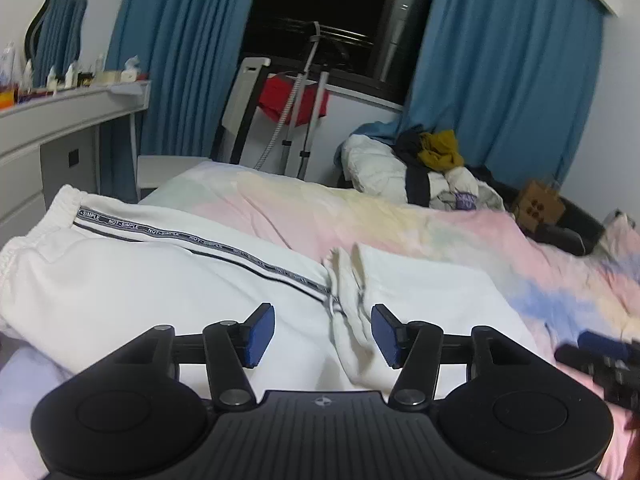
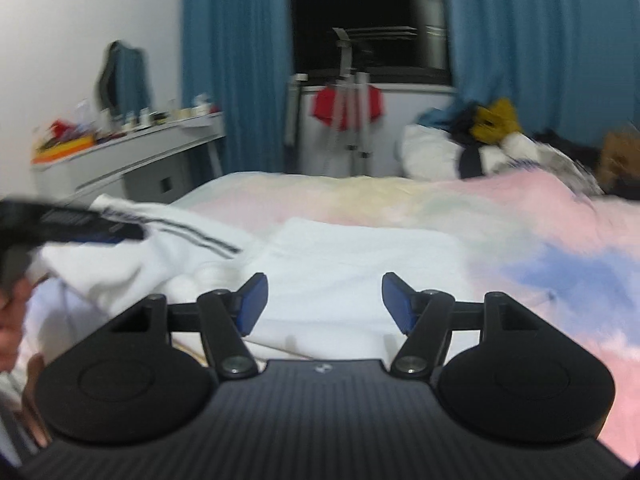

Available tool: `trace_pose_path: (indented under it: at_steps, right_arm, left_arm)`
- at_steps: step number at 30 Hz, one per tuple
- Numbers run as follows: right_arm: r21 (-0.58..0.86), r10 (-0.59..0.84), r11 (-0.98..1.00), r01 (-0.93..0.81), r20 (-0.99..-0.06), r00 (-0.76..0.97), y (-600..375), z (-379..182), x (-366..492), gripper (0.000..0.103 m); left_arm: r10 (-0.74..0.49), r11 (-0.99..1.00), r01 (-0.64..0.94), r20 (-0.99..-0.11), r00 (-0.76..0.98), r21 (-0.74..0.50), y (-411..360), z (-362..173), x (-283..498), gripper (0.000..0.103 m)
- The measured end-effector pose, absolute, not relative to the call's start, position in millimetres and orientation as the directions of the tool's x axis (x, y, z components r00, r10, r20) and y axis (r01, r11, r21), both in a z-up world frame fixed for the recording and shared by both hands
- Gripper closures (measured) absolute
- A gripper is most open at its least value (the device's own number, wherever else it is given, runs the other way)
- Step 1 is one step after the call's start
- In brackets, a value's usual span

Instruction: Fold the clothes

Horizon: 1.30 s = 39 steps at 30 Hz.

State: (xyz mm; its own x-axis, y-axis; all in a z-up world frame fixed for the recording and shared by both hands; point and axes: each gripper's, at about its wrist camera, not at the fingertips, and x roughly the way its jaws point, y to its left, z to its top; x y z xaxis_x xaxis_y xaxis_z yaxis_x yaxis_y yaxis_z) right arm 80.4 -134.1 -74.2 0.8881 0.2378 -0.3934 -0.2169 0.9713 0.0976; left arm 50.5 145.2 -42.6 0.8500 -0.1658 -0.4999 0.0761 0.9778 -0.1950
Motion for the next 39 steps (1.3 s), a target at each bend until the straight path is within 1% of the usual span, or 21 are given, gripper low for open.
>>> trace_pose_path:
  at_steps: [2,7,8,9,10,11,12,14,15,19,25,28,32,36,39]
  right_arm:
    - [0.123,0.228,0.973,-0.195,-0.380,0.896,-142,-78,77,0.038]
    - [0.154,0.179,0.979,-0.131,-0.357,0.917,-156,-89,69,0.038]
    - [0.162,0.173,0.979,-0.122,-0.353,0.920,-158,-90,67,0.038]
    - [0.169,0.173,0.978,-0.120,-0.346,0.922,-159,-89,65,0.038]
    - [0.176,0.174,0.977,-0.119,-0.337,0.925,-161,-88,63,0.037]
    - [0.179,0.172,0.977,-0.118,-0.326,0.929,-162,-86,63,0.035]
    - [0.185,0.171,0.976,-0.117,-0.310,0.935,-163,-84,61,0.025]
    - [0.203,0.173,0.972,-0.118,-0.279,0.945,-166,-82,58,0.012]
    - [0.212,0.179,0.970,-0.123,-0.274,0.945,-167,-81,58,0.012]
    - [0.201,0.173,0.973,-0.114,-0.308,0.936,-168,-79,63,0.012]
    - [0.215,0.180,0.970,-0.118,-0.298,0.938,-167,-77,62,0.012]
    - [0.225,0.178,0.968,-0.112,-0.301,0.937,-168,-76,61,0.012]
    - [0.229,0.168,0.968,-0.099,-0.306,0.937,-169,-76,61,0.012]
    - [0.245,0.161,0.966,-0.085,-0.308,0.938,-174,-77,60,0.012]
    - [0.259,0.162,0.963,-0.080,-0.314,0.935,-177,-77,61,0.012]
  left_arm:
    - [-0.170,0.979,0.086,-0.503,0.847,-0.186,138,-43,40,0.044]
    - [-0.172,0.979,0.094,-0.499,0.850,-0.179,127,-46,17,0.034]
    - [-0.175,0.979,0.095,-0.499,0.849,-0.182,126,-46,14,0.027]
    - [-0.175,0.979,0.097,-0.495,0.851,-0.180,124,-46,12,0.017]
    - [-0.173,0.980,0.100,-0.488,0.856,-0.171,121,-45,11,0.014]
    - [-0.170,0.981,0.104,-0.480,0.861,-0.162,119,-44,10,0.007]
    - [-0.168,0.982,0.107,-0.472,0.865,-0.153,116,-44,9,0.001]
    - [-0.174,0.982,0.117,-0.465,0.868,-0.149,112,-43,9,0.000]
    - [-0.177,0.981,0.120,-0.468,0.866,-0.150,110,-43,10,0.000]
    - [-0.169,0.984,0.116,-0.485,0.858,-0.137,107,-46,14,0.000]
    - [-0.147,0.987,0.096,-0.493,0.858,-0.127,112,-47,20,0.000]
    - [-0.148,0.986,0.089,-0.494,0.857,-0.142,117,-47,21,0.000]
    - [-0.181,0.968,0.061,-0.508,0.842,-0.244,136,-47,27,0.000]
    - [-0.179,0.923,-0.050,-0.541,0.822,-0.382,169,-50,36,0.000]
    - [-0.166,0.887,-0.131,-0.570,0.805,-0.443,193,-53,42,0.000]
